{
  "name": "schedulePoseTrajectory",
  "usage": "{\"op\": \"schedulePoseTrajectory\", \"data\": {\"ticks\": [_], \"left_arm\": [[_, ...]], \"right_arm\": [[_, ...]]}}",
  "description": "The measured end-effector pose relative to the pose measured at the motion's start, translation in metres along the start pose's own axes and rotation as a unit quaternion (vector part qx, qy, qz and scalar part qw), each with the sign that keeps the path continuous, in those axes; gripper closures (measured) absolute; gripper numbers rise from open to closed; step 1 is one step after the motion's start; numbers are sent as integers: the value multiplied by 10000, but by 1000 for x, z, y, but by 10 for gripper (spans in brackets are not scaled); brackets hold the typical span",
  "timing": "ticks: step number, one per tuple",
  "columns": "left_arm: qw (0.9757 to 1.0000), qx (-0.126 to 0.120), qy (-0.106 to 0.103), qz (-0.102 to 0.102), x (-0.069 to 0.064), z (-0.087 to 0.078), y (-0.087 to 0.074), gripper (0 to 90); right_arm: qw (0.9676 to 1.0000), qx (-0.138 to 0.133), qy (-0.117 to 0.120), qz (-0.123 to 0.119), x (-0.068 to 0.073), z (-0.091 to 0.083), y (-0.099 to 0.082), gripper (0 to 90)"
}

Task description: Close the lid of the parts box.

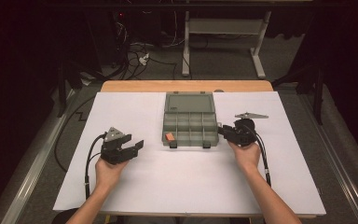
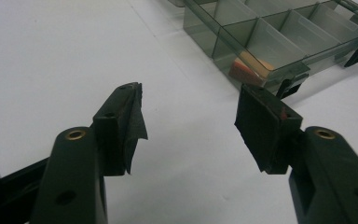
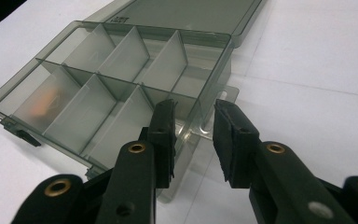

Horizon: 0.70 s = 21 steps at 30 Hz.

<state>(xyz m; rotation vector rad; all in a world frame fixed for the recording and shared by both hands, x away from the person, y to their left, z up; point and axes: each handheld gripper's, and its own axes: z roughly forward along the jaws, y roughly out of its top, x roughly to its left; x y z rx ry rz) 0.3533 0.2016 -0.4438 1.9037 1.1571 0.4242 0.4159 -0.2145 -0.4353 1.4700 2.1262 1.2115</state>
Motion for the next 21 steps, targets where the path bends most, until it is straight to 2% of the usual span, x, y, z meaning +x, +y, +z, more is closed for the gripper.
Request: {"op": "schedulePoseTrajectory", "data": {"ticks": [3, 14, 21], "left_arm": [[9999, 19, -98, -26, 0, 4, 5, 412], [10000, 42, -2, 26, -3, 10, 15, 403], [10000, 38, -10, 61, -2, 13, 20, 408]], "right_arm": [[10000, 41, -26, -28, 1, 2, 4, 700], [9995, 271, -126, -88, 2, 15, 15, 707], [9990, 420, -179, 1, 2, 22, 17, 711]]}}
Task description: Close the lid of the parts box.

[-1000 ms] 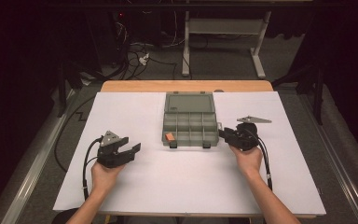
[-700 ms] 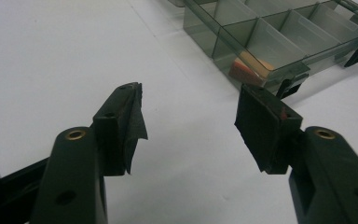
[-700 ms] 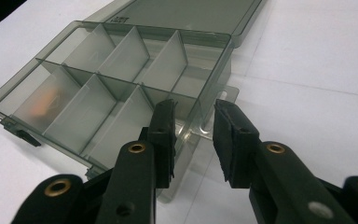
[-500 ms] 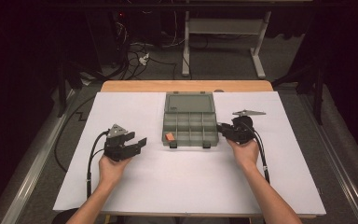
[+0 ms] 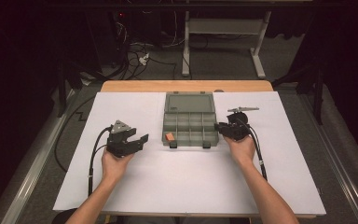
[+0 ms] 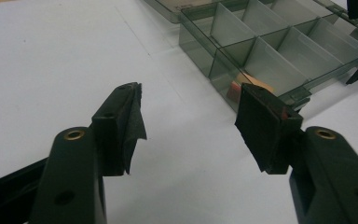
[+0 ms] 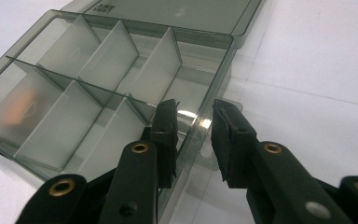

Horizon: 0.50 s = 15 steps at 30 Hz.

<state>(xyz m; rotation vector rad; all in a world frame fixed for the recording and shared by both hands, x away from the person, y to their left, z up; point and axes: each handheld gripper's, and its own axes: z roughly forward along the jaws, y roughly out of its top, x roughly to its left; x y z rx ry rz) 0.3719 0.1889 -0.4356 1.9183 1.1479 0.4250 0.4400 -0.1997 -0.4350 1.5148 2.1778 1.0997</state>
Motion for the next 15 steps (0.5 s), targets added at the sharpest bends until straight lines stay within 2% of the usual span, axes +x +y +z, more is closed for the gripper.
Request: {"op": "schedulePoseTrajectory", "data": {"ticks": [12, 15], "left_arm": [[10000, 27, -50, -16, 2, 7, 14, 409], [9999, 106, -48, 16, 2, 11, 17, 408]], "right_arm": [[9993, 253, -224, -127, 6, 6, 7, 703], [9990, 306, -263, -167, 7, 7, 9, 702]]}}
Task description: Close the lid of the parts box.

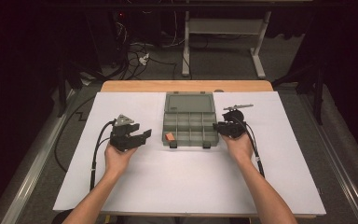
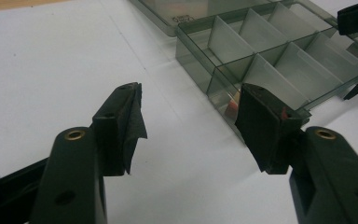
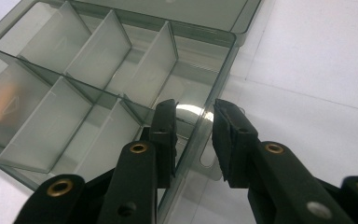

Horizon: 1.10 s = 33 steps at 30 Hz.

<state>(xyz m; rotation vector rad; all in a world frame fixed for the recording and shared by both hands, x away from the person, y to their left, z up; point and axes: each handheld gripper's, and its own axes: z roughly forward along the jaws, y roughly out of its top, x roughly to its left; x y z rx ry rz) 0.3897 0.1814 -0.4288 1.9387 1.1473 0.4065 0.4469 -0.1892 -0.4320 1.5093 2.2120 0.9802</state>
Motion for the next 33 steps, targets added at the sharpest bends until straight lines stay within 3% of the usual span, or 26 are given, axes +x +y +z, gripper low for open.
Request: {"op": "schedulePoseTrajectory", "data": {"ticks": [13, 27, 29, 33], "left_arm": [[9997, 190, -132, -1, 0, 21, 22, 422], [9995, -21, -136, -271, 8, 38, 29, 444], [9996, 98, -143, -225, 8, 40, 32, 447], [9997, 43, -187, -179, 4, 41, 39, 444]], "right_arm": [[9999, 94, 13, 49, -1, 1, 2, 702], [10000, 98, 16, 8, -1, 1, 2, 704], [9999, 103, 23, 10, -1, 1, 2, 705], [9999, 104, 19, 7, -1, 1, 2, 705]]}}
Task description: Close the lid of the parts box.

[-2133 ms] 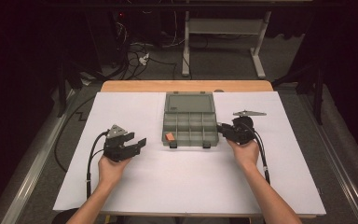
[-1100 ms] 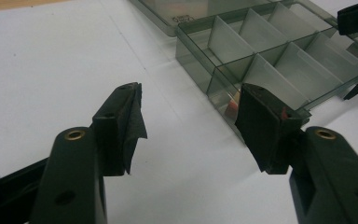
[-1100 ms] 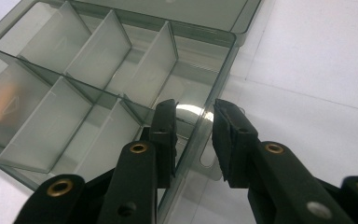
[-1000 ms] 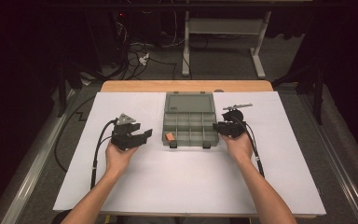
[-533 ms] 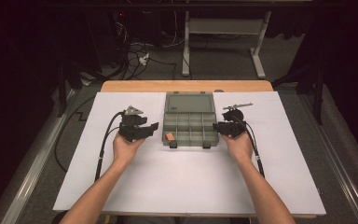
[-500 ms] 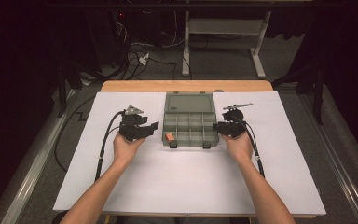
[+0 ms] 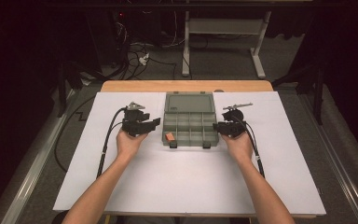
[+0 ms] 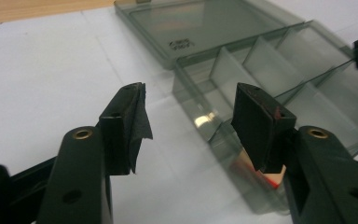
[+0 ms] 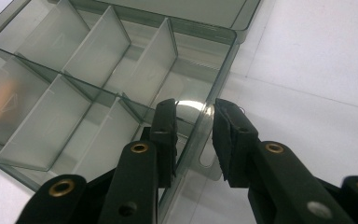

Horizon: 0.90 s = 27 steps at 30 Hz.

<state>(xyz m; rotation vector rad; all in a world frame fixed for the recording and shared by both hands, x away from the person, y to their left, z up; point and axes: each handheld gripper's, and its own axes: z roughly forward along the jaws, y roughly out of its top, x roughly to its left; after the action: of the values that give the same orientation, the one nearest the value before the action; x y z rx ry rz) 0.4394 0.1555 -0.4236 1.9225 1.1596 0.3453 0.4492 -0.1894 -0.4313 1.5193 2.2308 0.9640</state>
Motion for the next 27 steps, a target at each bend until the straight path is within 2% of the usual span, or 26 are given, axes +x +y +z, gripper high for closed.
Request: {"op": "schedulePoseTrajectory", "data": {"ticks": [3, 7, 9, 13, 15, 20, 27], "left_arm": [[10000, 55, 15, 52, -2, 3, 5, 442], [10000, 22, 5, -64, 0, 9, 10, 442], [9999, 119, 31, -55, 1, 14, 13, 442], [9998, 28, -17, -196, 3, 19, 20, 445], [9998, 114, -3, -157, 3, 23, 25, 445], [9999, 119, -8, -119, 2, 30, 36, 449], [9995, 205, -56, -231, 6, 43, 44, 452]], "right_arm": [[10000, 2, -4, 2, 0, 0, 0, 705], [10000, 2, -3, 1, 0, 0, 0, 705], [10000, 7, -6, -5, 0, 0, 0, 705], [10000, 12, 9, -1, 0, 0, 0, 705], [10000, 30, 18, 6, 0, 0, 0, 705], [10000, 51, 21, -11, -1, 0, 1, 705], [10000, 64, 10, 10, 0, 0, 2, 705]]}}
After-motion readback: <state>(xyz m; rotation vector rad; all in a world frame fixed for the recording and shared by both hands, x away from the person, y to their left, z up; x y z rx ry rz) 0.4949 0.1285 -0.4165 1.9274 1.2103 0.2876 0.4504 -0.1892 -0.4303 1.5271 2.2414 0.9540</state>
